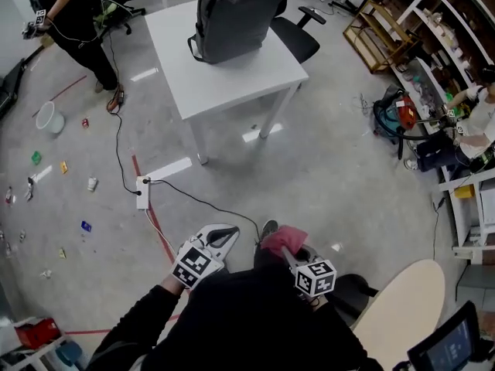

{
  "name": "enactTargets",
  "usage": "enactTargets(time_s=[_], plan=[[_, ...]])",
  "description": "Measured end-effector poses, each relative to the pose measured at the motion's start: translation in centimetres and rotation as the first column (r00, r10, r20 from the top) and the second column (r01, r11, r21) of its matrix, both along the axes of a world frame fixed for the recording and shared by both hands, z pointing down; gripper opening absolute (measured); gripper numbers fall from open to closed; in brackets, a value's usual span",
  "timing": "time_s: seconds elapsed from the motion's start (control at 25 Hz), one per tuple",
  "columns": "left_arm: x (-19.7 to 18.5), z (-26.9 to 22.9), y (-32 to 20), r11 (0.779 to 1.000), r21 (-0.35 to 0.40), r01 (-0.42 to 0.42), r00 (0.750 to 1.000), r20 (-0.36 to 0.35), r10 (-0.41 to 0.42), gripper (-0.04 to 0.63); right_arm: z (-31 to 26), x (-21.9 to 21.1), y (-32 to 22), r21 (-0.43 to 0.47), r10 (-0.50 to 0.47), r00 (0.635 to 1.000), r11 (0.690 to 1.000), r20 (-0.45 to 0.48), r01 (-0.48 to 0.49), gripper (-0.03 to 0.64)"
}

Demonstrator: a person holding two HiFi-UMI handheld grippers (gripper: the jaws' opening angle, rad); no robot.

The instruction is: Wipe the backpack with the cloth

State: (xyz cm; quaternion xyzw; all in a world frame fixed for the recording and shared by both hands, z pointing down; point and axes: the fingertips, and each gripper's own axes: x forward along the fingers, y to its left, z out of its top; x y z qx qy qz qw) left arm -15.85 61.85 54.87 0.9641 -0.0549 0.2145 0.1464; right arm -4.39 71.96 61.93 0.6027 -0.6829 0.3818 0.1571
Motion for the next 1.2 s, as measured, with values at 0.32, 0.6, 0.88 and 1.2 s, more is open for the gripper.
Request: enactTargets(time_s=[0.32,0.6,0.88,1.2], plan=[[5.2,-2.3,-7.5,0.957,-0.062,0.284,0.958,-0.011,-0.285,0.017,-1.8,7.4,-10.8,0.079,-0.195,0.981,0.978,-0.001,0.195,0.066],[11.9,-4.5,-11.6,0.884,-0.027,0.467,0.884,-0.012,-0.468,0.017,-2.0,15.9,-16.5,0.128,-0.254,0.967,0.960,0.017,0.250,0.066],[14.8,-4.3,-13.0,0.844,-0.029,0.536,0.844,0.033,-0.535,0.017,-1.9,20.3,-20.3,0.142,-0.309,0.951,0.942,0.016,0.304,0.066],[15.5,-1.9,-21.1,0.837,-0.064,0.543,0.839,0.022,-0.543,0.017,-0.6,21.3,-27.7,0.133,-0.287,0.958,0.949,-0.005,0.286,0.066]])
